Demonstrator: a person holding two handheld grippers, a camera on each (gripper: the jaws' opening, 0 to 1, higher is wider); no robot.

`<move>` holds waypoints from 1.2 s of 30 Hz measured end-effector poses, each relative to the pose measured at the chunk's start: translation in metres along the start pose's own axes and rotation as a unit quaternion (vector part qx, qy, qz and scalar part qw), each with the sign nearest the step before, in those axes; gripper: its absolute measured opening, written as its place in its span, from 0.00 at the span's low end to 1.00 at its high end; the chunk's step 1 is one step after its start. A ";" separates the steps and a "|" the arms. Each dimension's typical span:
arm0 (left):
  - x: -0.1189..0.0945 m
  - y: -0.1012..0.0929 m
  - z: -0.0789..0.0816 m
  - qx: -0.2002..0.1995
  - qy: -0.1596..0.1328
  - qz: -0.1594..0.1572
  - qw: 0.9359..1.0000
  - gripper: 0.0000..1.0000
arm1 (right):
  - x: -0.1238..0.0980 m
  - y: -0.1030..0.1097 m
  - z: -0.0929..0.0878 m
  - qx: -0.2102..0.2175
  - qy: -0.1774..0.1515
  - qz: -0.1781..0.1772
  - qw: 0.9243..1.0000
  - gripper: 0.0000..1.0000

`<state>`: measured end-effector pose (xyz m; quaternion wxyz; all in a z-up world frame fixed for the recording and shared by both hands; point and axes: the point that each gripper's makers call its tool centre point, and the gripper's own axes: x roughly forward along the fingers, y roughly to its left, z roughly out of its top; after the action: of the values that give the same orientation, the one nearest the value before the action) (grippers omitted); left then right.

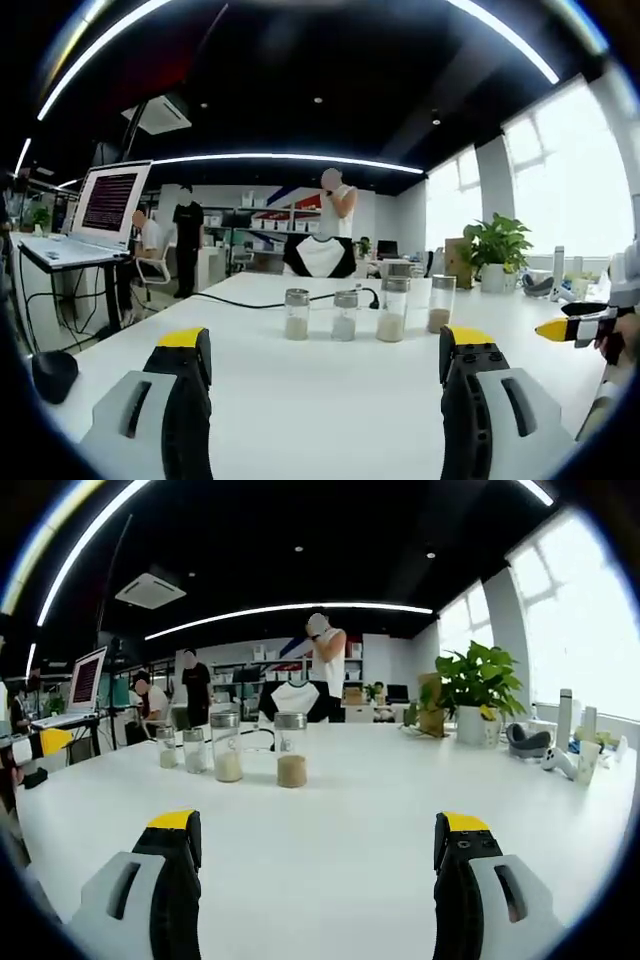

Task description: Rotate the seasoning bottle until the label or dispensing opening points toward the visible target arrow and the bottle remains upright within the marked orientation range

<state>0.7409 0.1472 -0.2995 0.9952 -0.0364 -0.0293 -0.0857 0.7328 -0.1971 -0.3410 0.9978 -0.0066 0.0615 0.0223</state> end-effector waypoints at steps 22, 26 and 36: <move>-0.001 0.003 0.001 -0.009 0.003 0.006 1.000 1.00 | -0.003 0.003 0.002 -0.001 0.004 0.007 1.000 0.99; 0.000 0.000 0.001 -0.006 0.004 0.003 1.000 1.00 | -0.002 0.002 0.002 0.000 0.002 0.007 1.000 0.99; 0.001 -0.001 -0.004 -0.014 0.011 0.001 1.000 1.00 | 0.004 0.007 0.006 0.004 0.002 0.016 1.000 0.99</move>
<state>0.7417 0.1458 -0.3036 0.9949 -0.0496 -0.0166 -0.0859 0.7376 -0.1897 -0.3357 0.9972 -0.0021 0.0635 0.0385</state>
